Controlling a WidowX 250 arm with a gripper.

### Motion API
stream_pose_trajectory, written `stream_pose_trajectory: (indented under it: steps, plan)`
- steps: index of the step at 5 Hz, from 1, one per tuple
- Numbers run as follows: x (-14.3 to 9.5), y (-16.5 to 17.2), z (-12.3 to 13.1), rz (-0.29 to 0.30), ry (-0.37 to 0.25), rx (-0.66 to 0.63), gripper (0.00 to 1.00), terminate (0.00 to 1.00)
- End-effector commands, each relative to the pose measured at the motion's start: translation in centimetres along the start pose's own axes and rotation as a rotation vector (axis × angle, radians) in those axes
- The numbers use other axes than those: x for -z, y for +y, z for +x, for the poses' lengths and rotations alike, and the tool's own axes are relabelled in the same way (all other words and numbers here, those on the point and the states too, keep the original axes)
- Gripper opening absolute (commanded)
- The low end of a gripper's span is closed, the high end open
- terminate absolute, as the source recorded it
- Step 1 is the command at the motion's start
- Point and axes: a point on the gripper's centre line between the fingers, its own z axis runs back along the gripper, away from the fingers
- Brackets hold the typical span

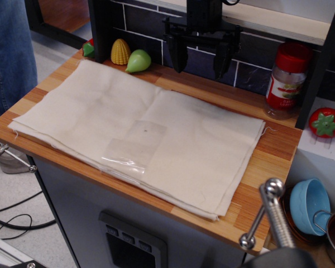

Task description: Fold cloth in half

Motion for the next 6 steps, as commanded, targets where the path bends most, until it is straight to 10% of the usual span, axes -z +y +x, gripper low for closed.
stream_pose_trajectory:
  steps: [1, 6]
  plan:
    - [0.0, 0.0, 0.0, 0.0, 0.0, 0.0, 1.0, 0.0]
    - [1.1, -7.6, -5.6, -0.033, -0.154, 0.066, 1.0, 0.0]
